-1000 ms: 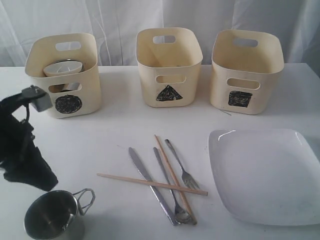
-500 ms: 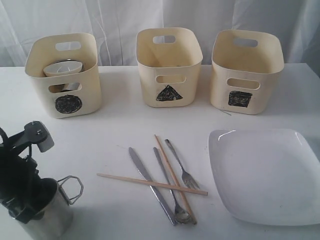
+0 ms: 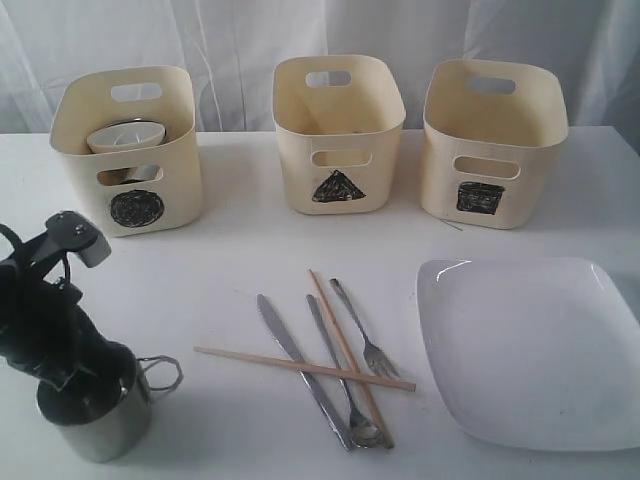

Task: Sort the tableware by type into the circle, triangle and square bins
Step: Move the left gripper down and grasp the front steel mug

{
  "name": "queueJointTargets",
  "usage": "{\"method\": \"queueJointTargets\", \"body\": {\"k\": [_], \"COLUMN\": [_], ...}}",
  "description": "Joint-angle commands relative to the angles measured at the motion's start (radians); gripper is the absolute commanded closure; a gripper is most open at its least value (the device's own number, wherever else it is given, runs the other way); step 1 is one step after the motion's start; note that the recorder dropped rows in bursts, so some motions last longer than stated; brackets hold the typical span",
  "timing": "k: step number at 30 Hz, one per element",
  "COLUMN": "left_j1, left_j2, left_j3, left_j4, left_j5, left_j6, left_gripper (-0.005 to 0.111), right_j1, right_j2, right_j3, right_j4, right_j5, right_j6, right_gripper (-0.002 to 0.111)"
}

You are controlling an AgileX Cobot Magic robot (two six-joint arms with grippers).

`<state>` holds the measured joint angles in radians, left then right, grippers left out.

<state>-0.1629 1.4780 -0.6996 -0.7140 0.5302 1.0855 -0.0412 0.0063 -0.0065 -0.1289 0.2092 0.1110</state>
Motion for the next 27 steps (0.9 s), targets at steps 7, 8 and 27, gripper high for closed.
{"method": "queueJointTargets", "body": {"k": [7,8,27], "left_j1": [-0.001,-0.001,-0.001], "left_j2": [-0.153,-0.166,-0.049], "left_j3": [-0.138,-0.15,-0.198], "left_j4": [-0.022,-0.022,0.197], "left_j5": [0.057,0.057,0.089], "left_j6": [-0.017,-0.017,-0.084], "left_gripper": [0.107,0.107,0.043], "right_j1": [-0.008,-0.008,-0.008], "right_j2": [-0.006,-0.006,-0.006], "right_j3": [0.007,0.007,0.007], "right_j4": [0.001,0.001,0.001], "right_j5": [-0.002,-0.002,-0.002], "right_j6": [-0.001,-0.001,-0.001], "right_gripper": [0.108,0.108,0.108]}}
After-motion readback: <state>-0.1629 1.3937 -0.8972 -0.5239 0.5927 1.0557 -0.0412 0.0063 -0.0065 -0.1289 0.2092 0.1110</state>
